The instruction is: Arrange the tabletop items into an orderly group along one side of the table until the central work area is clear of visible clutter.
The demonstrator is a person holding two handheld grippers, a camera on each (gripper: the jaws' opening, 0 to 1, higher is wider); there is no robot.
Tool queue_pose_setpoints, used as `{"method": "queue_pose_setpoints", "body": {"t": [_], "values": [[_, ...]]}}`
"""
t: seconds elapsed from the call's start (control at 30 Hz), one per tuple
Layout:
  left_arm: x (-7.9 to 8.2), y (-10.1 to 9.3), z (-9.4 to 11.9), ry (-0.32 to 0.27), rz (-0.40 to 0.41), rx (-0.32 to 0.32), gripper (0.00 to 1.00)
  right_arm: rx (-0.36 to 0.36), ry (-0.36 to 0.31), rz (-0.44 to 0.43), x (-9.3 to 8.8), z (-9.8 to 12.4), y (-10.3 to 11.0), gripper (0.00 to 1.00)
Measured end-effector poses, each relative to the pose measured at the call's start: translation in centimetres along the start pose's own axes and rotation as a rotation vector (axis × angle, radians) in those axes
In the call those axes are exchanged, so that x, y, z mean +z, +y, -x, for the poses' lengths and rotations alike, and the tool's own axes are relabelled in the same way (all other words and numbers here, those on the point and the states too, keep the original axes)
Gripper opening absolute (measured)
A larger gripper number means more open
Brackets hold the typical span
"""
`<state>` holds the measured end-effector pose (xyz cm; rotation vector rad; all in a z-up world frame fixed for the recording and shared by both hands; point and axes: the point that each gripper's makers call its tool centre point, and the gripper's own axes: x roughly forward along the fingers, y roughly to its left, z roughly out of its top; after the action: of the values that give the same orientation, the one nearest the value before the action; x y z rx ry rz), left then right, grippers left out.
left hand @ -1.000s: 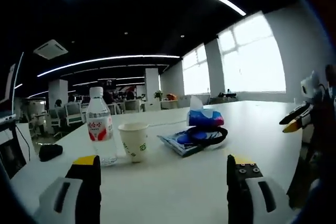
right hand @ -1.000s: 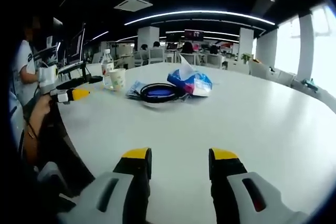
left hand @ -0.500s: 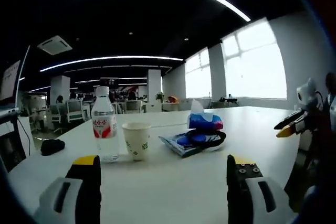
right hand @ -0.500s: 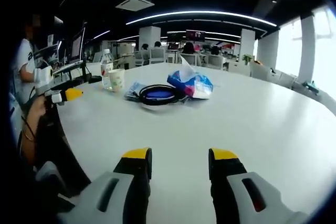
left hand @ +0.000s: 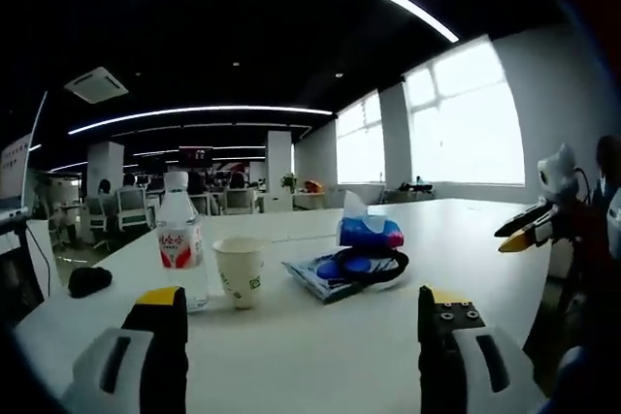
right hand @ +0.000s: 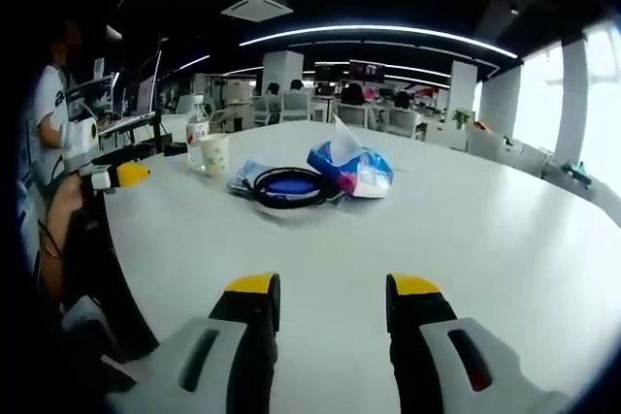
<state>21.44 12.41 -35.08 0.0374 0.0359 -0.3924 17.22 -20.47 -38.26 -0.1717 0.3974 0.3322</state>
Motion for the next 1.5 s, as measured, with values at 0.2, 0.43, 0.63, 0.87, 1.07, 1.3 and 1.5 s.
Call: {"method": "queue_pose_setpoints", "body": {"t": [0.2,0.43,0.63,0.87,1.07,1.3,1.5], "values": [[1.0,-0.8,-0.5,-0.017,-0.011,-0.02,0.98,0.002,0.003,0.011,0.2,-0.2,-0.3,0.42],[1.6,-2.4,-1.2,-0.018,-0.024,-0.068,0.96,0.013,0.0,0.021,0.8,-0.4,-0.4,0.42],[2.5,-4.4,-2.6,-0.006,-0.101,-0.136,0.96,0.028,-0.007,0.037,1.8,-0.6,-0.5,0.42],[2.9,-5.7,-4.0,0.005,-0.145,-0.19,0.96,0.045,-0.006,0.066,2.8,-1.2,-0.3,0.43],[2.8,-6.5,-5.2,0.017,-0.158,-0.22,0.96,0.055,-0.007,0.09,3.8,-2.0,-0.1,0.43],[3.4,-7.5,-6.7,0.023,-0.178,-0.252,0.96,0.061,-0.001,0.114,4.9,-2.9,-0.3,0.43],[4.6,-8.7,-8.2,0.003,-0.183,-0.285,0.96,0.077,-0.007,0.12,6.1,-3.8,-0.4,0.43]]}}
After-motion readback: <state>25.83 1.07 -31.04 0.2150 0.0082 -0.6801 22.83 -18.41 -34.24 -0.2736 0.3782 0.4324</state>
